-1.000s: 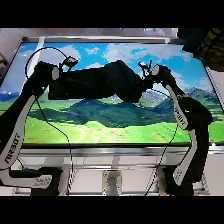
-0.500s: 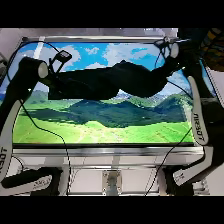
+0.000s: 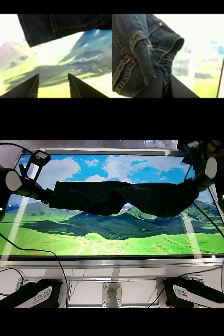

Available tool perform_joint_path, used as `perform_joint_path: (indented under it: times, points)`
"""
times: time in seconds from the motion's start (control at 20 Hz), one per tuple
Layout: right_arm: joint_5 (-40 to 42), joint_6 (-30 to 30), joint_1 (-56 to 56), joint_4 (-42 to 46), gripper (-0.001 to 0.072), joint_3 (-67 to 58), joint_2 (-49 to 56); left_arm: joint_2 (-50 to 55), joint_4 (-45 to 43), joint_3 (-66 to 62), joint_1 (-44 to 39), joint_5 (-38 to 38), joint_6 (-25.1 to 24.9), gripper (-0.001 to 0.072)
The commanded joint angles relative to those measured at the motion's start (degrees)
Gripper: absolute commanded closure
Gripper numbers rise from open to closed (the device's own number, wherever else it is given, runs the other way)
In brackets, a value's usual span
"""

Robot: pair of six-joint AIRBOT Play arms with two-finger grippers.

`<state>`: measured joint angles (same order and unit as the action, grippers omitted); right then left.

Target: Fold the clothes and pants, and hang the long-sleeved shirts on hangers.

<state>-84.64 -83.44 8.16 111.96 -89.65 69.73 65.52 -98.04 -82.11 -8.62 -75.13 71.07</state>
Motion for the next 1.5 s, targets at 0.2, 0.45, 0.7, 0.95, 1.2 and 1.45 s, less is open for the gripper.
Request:
perform_joint_path:
  times: [0.2,0.45,0.7,0.95,1.2,1.45]
  points:
    - [3.17,-7.45,-3.34,2.6,0.068,39.17,-19.41,-0.81,9.05,0.2,2.78,-5.07,-2.56,0.0374]
    - [-0.17,-7.13,-10.25,2.01,0.068,49.66,-23.19,0.37,10.29,0.87,2.78,-5.11,-2.56,0.0374]
    - [1.55,-0.81,-20.46,2.69,0.0679,52.89,-23.02,0.59,10.29,6.67,2.78,-5.07,-8.02,0.0374]
    - [5.05,2.08,-34.77,3.26,0.0679,52.89,-23.04,3.58,12.63,10.14,2.75,1.14,-11.54,0.0374]
    - [6.82,2.03,-36.04,0.59,0.0679,52.89,-23.02,15.04,25.03,9.64,2.73,18.14,-8.0,0.0336]
    - [8.0,2.03,-36.04,-1.22,0.0679,52.89,-23.02,30.64,43.87,2.82,3.43,18.8,-5.7,0.0267]
